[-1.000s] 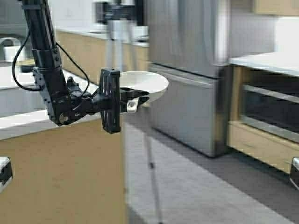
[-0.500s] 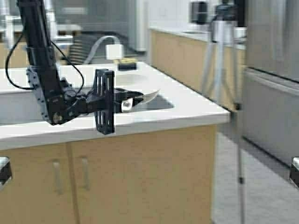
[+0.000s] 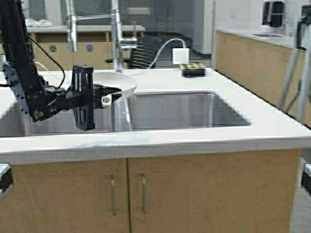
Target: Wash the pan
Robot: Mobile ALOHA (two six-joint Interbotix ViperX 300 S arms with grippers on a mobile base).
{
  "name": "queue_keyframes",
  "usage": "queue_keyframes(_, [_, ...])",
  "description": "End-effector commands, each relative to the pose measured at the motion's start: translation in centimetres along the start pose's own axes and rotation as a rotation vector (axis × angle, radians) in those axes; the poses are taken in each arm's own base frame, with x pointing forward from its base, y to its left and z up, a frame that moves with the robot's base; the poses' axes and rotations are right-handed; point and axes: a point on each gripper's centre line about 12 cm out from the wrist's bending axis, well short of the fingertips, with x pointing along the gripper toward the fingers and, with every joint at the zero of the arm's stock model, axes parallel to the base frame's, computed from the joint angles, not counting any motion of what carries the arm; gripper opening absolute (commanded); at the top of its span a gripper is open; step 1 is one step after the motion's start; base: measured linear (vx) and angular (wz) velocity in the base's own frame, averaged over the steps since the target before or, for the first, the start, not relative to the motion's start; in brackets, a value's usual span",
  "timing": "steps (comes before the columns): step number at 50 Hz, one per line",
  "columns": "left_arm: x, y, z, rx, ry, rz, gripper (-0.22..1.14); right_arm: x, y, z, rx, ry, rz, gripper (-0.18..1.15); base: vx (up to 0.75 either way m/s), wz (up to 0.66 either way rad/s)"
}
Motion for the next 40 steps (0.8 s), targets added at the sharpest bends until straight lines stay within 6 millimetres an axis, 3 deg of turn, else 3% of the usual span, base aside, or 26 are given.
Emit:
queue_keyframes(1, [1.8,-2.1,0.8,0.049,0.018,-0.046,0.02,0.1,0.0,0.6,-0.005,-0.017,0.001,0.07,0.20,0.25])
queue_keyframes(13, [3.4,-2.0,2.7,0.035,-0.009,-0.028,0.02,0.0,0.0,0.4,-0.005,-0.014,0.001,0.07,0.20,0.20])
queue_keyframes(24, [3.7,-2.1,2.8,-0.004,-0.003,-0.030,0.02,0.0,0.0,0.3,-0.005,-0.012,0.001,0.07,0.19,0.14])
queue_keyframes(29, [3.2,-1.9,1.7,-0.016,0.023,-0.007,0.02,0.0,0.0,0.3,-0.006,-0.011,0.001,0.07,0.20,0.16])
queue_keyframes(40, [0.9,-1.9,-3.0,-0.064,0.103,0.020,0.02,0.0,0.0,0.5,0.004,-0.015,0.000,0.07,0.20,0.17])
